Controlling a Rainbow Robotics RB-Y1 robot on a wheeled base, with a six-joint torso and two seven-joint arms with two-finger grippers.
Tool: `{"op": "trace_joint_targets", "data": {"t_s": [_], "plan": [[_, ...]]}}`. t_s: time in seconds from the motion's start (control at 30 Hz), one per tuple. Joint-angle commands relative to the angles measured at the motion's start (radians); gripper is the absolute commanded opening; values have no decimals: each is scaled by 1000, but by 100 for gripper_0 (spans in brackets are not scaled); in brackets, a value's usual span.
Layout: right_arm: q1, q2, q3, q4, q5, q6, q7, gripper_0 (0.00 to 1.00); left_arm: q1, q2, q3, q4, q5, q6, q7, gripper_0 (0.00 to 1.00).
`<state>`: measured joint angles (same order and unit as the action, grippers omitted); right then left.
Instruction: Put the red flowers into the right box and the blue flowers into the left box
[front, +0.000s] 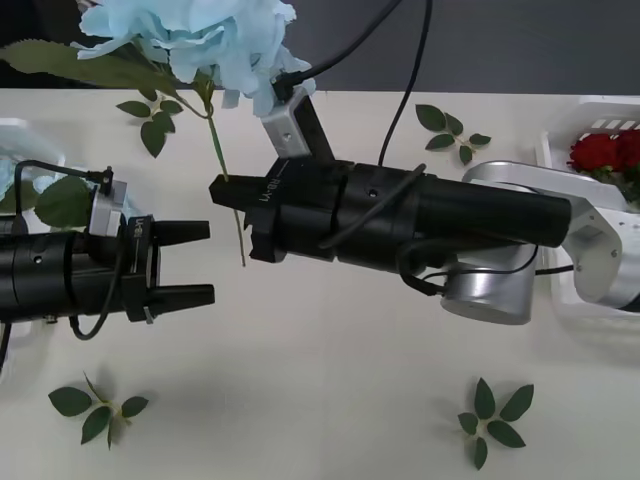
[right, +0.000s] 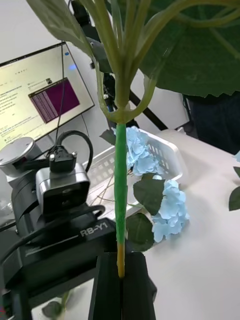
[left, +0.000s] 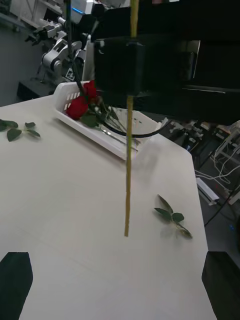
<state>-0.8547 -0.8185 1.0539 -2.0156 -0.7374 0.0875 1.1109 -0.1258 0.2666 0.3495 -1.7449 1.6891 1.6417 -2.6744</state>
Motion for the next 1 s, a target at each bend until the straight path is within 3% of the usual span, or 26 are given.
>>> {"op": "trace_joint_targets", "data": {"t_s": [0.03,0.27,0.47,0.57,0.6,1.0], "plan": [[-56,32,23,21,-8,-6,17,0,-24,-46,0,-22,-11,-3,-31,100],[-73,55,52,54,-11,-6,17,0,-37,-73,-17,-22,-43,-3,-31,99],[-75,62,61,54,-13,-6,17,0,-38,-87,-26,-22,-48,-6,-31,50],[-75,65,66,54,-13,-6,15,0,-38,-89,-30,-7,-46,-8,-31,7],[-75,65,67,54,-14,-6,15,0,-38,-89,-30,-5,-46,-9,-31,3],[-75,65,83,54,-28,-6,7,0,-41,-89,-41,22,-25,-43,-31,0]]}}
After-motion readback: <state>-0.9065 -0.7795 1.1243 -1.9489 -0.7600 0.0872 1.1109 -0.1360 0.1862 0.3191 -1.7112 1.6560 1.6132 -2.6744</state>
